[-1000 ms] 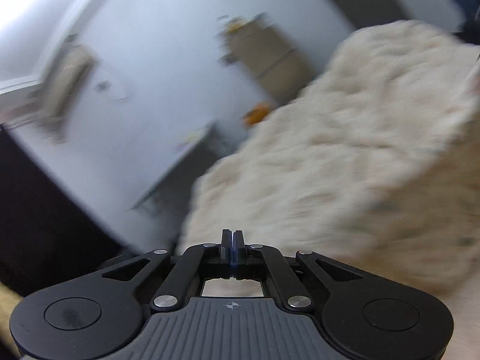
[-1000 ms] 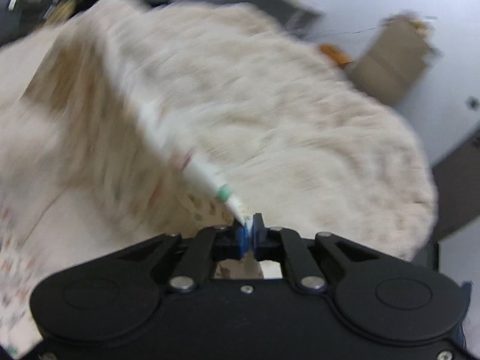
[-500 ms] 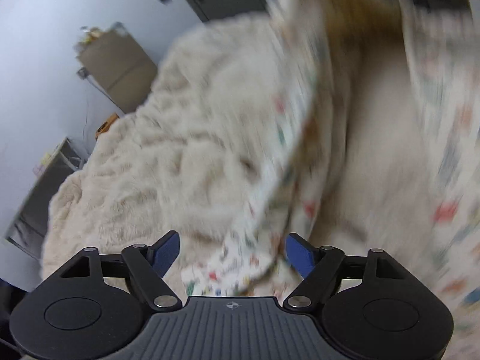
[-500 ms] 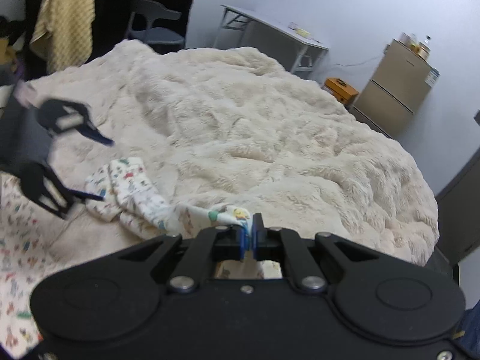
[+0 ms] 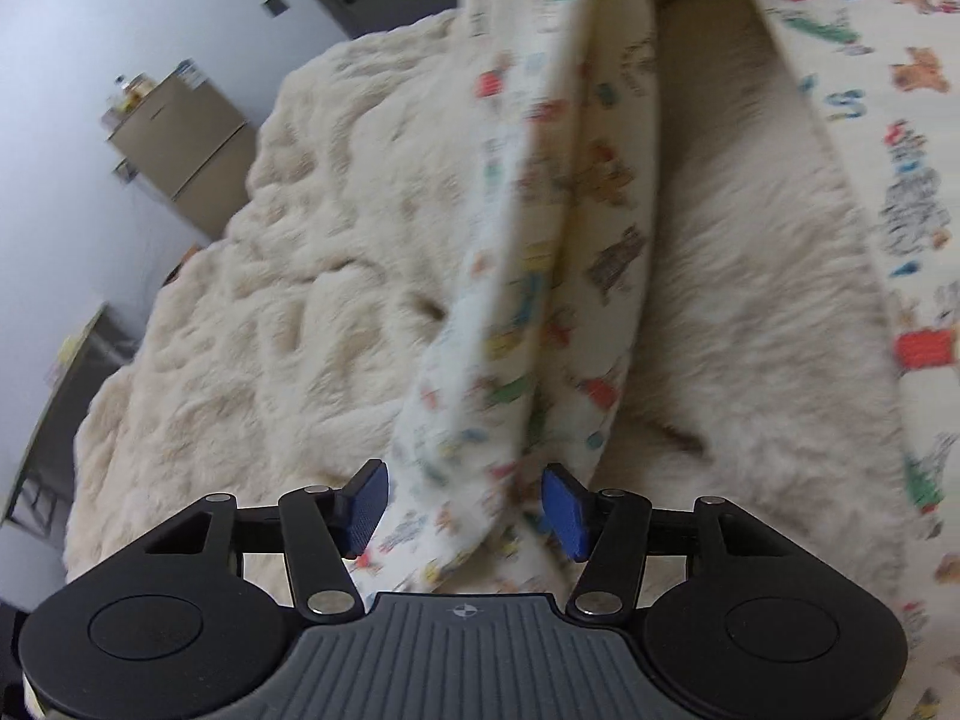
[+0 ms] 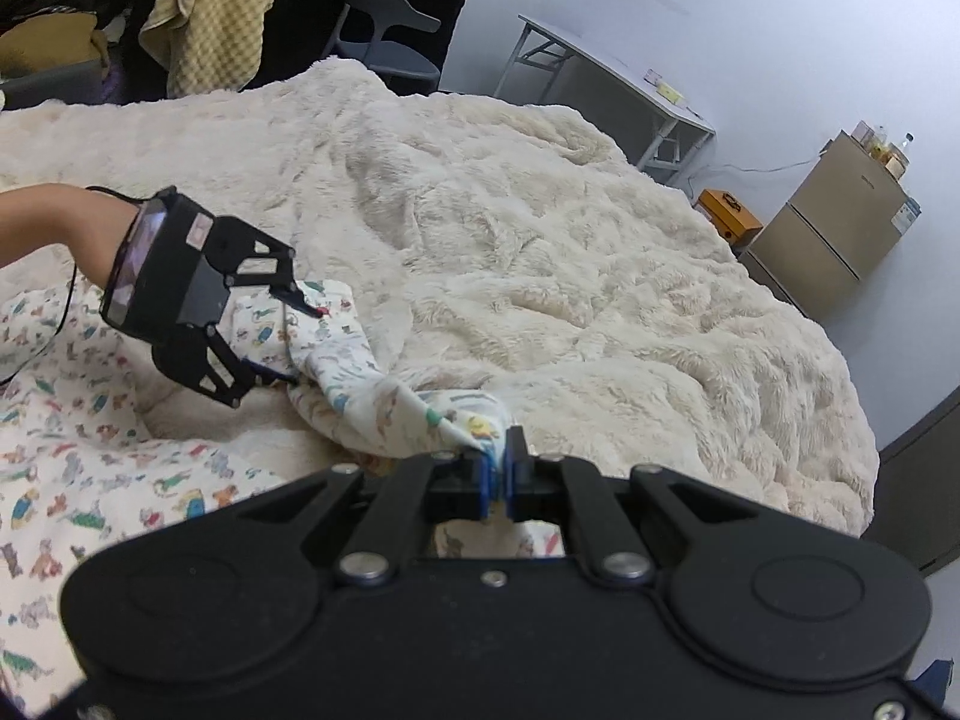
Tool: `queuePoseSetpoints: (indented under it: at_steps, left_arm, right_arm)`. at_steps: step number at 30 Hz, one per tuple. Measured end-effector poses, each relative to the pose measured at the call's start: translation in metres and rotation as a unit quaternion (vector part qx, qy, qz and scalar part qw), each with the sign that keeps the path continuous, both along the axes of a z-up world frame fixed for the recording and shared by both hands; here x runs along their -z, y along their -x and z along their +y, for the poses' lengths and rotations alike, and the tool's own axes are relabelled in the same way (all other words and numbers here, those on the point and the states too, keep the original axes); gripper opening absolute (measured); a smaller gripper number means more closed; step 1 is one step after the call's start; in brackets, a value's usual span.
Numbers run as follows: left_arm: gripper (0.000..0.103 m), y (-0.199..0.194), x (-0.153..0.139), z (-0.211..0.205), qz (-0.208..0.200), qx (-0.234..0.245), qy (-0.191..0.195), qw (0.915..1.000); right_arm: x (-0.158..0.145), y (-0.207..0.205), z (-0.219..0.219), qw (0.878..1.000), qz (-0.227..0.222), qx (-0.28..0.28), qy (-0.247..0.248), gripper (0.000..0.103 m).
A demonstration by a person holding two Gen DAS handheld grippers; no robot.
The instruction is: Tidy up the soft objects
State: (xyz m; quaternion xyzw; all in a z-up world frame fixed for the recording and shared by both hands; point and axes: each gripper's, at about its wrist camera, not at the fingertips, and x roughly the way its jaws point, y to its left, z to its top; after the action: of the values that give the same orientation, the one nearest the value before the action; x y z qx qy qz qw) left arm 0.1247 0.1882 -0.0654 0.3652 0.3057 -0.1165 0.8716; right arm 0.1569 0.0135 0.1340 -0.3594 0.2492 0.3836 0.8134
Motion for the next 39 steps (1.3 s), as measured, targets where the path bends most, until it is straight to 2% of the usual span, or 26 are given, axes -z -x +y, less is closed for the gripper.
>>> queuePoseSetpoints:
  at_steps: [3,10,11,13,15,17,18,19,21,22,24,25,26,29,30,31,32,34,35,37,39]
  left_arm:
    - [0.045,-0.002,0.002,-0.005,-0.021,0.004,-0.032,0.9992]
    - [0.042,-0.003,0.002,0.002,-0.037,-0.002,-0.048,0.9982]
    - [0.038,-0.003,0.005,0.0,-0.039,0.001,-0.05,0.998]
    - [0.001,-0.012,0.014,-0.004,-0.032,-0.003,-0.069,0.9971]
    - [0.0,-0.024,0.018,-0.003,-0.021,-0.03,-0.105,0.9938]
    - [0.0,-0.038,0.007,0.007,-0.03,-0.076,-0.122,0.9892]
    - [0.0,-0.05,-0.014,0.019,-0.056,-0.123,-0.125,0.9829]
    - [0.0,-0.061,-0.046,0.033,-0.099,-0.179,-0.117,0.9719]
    - [0.0,-0.063,-0.096,0.05,-0.181,-0.242,-0.092,0.9488]
    - [0.0,-0.058,-0.124,0.056,-0.235,-0.27,-0.076,0.9307]
    - [0.0,-0.04,-0.164,0.061,-0.326,-0.292,-0.053,0.8973]
    - [0.0,-0.024,-0.179,0.061,-0.38,-0.291,-0.062,0.8759]
    - [0.0,-0.015,-0.184,0.06,-0.407,-0.287,-0.074,0.8641]
    - [0.0,0.012,-0.147,0.062,-0.441,-0.261,-0.15,0.8453]
    - [0.0,0.021,-0.124,0.067,-0.428,-0.253,-0.158,0.8534]
    - [0.001,0.028,-0.087,0.079,-0.379,-0.253,-0.158,0.8759]
    - [0.002,0.032,-0.051,0.09,-0.327,-0.263,-0.156,0.8944]
    - [0.003,0.04,0.022,0.113,-0.211,-0.291,-0.141,0.9224]
    - [0.004,0.045,0.05,0.121,-0.154,-0.301,-0.121,0.9333]
    - [0.006,0.05,0.08,0.129,-0.09,-0.308,-0.097,0.9421]
    - [0.007,0.055,0.092,0.133,-0.065,-0.313,-0.086,0.9436]
  right_arm:
    - [-0.002,0.004,-0.001,1.0,0.0,-0.011,0.005,0.003]
    - [-0.005,0.009,-0.009,0.999,0.012,-0.039,0.02,0.003]
    - [-0.006,0.009,-0.01,0.999,0.017,-0.045,0.019,0.003]
    - [-0.005,0.009,-0.01,0.998,0.024,-0.054,0.022,0.003]
    - [-0.003,0.005,-0.009,0.997,0.035,-0.062,0.032,0.003]
    - [-0.002,-0.007,-0.005,0.997,0.049,-0.054,0.04,0.003]
    - [-0.002,-0.013,-0.003,0.997,0.048,-0.042,0.041,0.003]
    - [-0.004,-0.024,0.001,0.998,0.038,-0.017,0.039,0.003]
    - [-0.011,-0.04,0.002,0.999,0.019,0.031,0.015,0.003]
    - [-0.018,-0.044,0.001,0.999,0.008,0.053,-0.01,0.003]
    - [-0.035,-0.039,-0.005,0.995,-0.024,0.068,-0.075,0.003]
    - [-0.038,-0.03,-0.006,0.994,-0.034,0.059,-0.086,0.003]
    - [-0.039,-0.015,-0.006,0.994,-0.043,0.039,-0.094,0.003]
    - [-0.021,0.019,-0.001,0.997,-0.05,-0.023,-0.058,0.004]
    - [-0.012,0.027,0.0,0.997,-0.045,-0.037,-0.043,0.004]
    - [0.001,0.036,0.002,0.998,-0.033,-0.054,-0.023,0.005]
    - [0.015,0.043,0.004,0.998,-0.018,-0.067,-0.005,0.008]
    - [0.049,0.054,0.012,0.995,0.011,-0.089,0.037,0.018]
    - [0.062,0.056,0.014,0.994,0.025,-0.094,0.054,0.019]
    - [0.076,0.058,0.014,0.992,0.044,-0.1,0.069,0.023]
    - [0.077,0.053,0.001,0.992,0.062,-0.096,0.056,0.029]
